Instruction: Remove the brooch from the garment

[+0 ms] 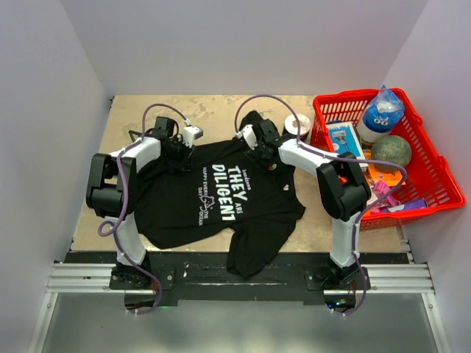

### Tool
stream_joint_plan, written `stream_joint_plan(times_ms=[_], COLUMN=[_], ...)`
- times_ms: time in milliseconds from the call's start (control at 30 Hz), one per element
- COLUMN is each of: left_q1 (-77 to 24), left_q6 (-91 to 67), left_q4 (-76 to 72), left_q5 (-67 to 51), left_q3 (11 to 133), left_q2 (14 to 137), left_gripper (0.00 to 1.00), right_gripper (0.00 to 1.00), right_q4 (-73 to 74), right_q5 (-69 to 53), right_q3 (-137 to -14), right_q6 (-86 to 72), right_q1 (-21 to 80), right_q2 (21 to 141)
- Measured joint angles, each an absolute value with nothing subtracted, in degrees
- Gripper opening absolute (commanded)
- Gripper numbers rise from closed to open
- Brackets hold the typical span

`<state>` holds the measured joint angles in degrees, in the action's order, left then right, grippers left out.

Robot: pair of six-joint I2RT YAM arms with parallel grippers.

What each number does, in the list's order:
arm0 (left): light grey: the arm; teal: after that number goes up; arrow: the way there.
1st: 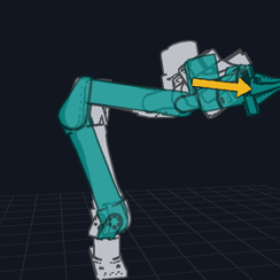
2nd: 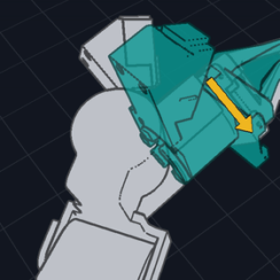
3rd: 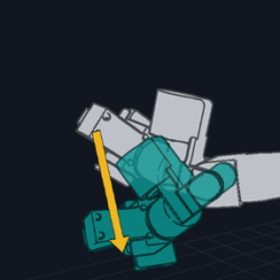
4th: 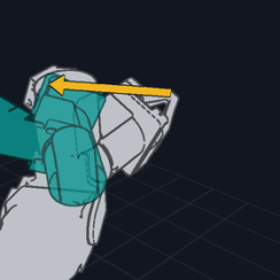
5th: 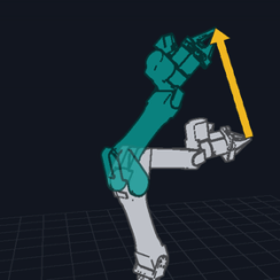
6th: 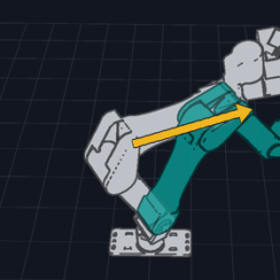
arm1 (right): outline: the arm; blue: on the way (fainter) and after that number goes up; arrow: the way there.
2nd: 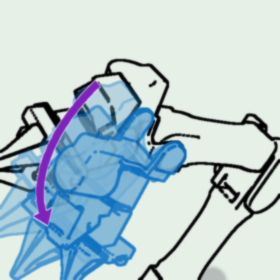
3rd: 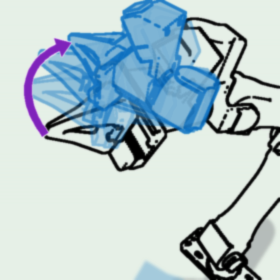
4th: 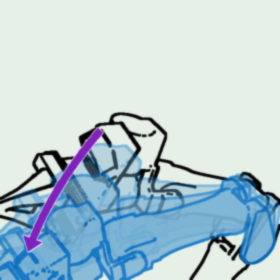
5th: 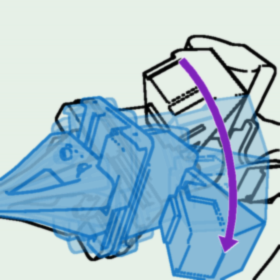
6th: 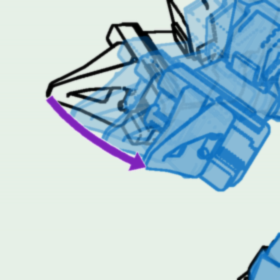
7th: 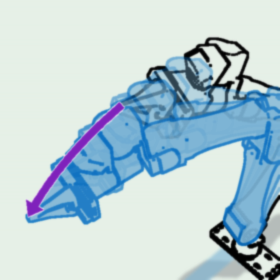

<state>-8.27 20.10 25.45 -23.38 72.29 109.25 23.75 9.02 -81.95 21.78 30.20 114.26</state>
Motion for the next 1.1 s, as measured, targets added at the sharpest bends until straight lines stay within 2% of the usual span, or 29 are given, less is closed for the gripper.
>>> stream_joint_plan(times_ms=[833, 1100], left_q1=[-8.3, -8.3], left_q6=[20.1, 20.1], left_q4=[26.4, 26.6], left_q5=[-21.8, -21.8], left_q3=[72.5, 73.3], left_q2=[109.4, 109.8], left_gripper=[0.26, 0.26], right_gripper=[0.54, 0.54], right_q4=[21.7, 22.1], right_q5=[12.1, 9.7], right_q3=[-80.2, -79.9], right_q6=[23.9, 24.2], right_q1=[30.1, 30.1], right_q2=[114.1, 114.1])
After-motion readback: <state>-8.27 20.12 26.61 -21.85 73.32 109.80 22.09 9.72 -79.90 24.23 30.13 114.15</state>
